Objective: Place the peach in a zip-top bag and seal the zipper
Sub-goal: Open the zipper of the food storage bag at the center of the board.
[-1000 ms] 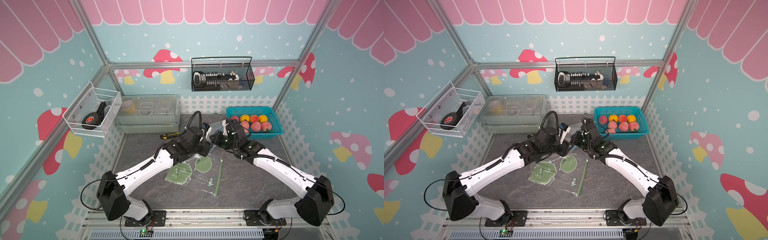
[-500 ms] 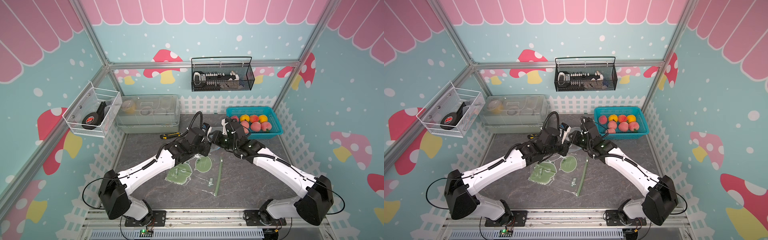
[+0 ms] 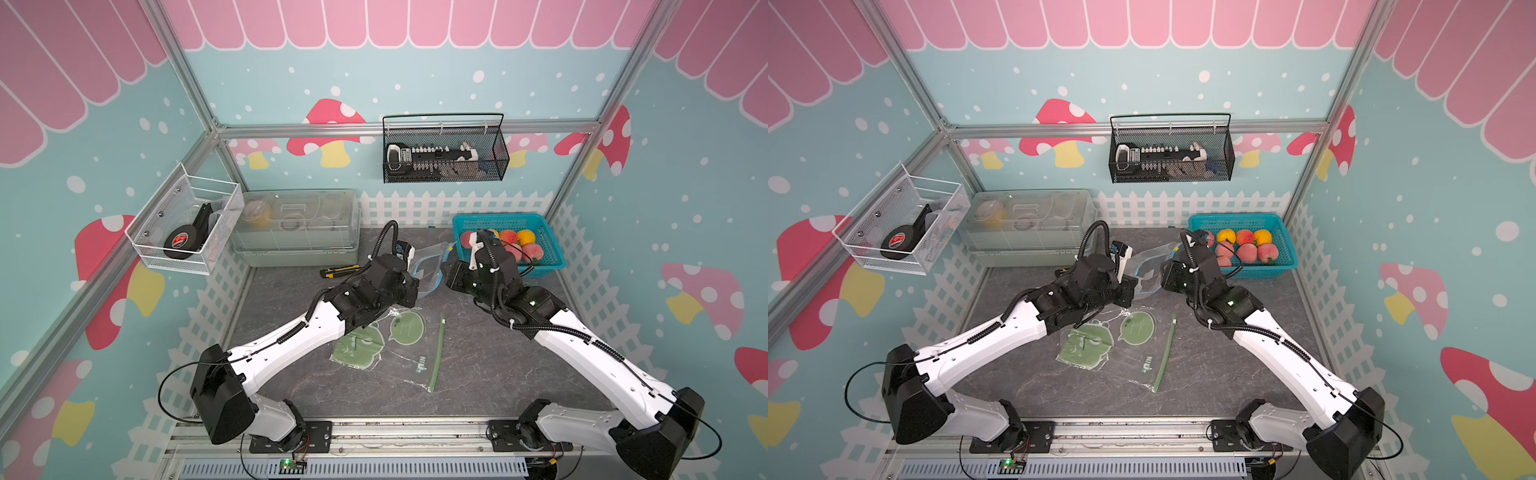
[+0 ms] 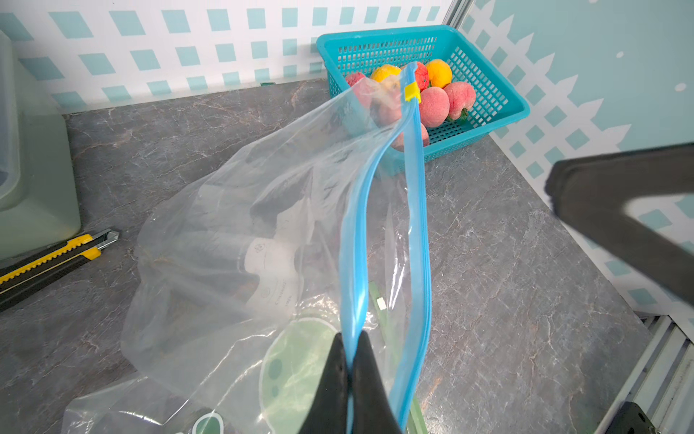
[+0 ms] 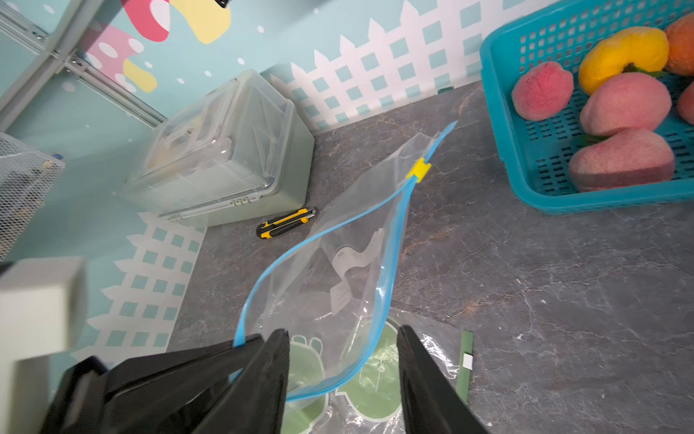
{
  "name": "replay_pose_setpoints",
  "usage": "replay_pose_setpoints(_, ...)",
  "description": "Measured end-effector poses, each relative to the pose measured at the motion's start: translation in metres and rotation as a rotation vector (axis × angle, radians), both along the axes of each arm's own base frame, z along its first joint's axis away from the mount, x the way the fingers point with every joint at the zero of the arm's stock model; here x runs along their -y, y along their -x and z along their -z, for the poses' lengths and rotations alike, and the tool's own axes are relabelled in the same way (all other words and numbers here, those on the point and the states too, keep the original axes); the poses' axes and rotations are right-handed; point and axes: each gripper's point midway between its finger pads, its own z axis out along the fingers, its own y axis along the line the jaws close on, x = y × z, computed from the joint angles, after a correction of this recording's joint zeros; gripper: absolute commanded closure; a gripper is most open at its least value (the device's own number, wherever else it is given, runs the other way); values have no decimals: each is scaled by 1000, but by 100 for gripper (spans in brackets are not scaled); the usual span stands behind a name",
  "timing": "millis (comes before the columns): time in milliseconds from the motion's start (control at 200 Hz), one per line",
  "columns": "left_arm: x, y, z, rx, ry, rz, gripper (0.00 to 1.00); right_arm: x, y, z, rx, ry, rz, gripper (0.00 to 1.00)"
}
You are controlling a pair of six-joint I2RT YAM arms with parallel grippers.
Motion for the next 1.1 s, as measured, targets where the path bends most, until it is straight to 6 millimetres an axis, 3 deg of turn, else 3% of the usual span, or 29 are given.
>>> replay_pose_setpoints(235, -2, 5, -11, 15, 30, 9, 100, -9, -14, 33, -80, 25, -50, 53)
replay_pose_setpoints(500, -1, 9, -6, -2, 37, 26, 100, -22, -32, 65, -159, 50, -88, 60)
replay_pose_setpoints(655, -7, 6, -9, 2, 47, -24, 100, -16, -43, 72, -196, 94, -38, 68)
replay_pose_setpoints(896, -35, -6, -27, 60, 81, -201, 100, 12, -37, 82, -255, 197, 73, 72)
replay_pose_setpoints(1101, -33, -7, -30, 70, 116, -207, 100, 4, -39, 79, -247, 192, 30, 69)
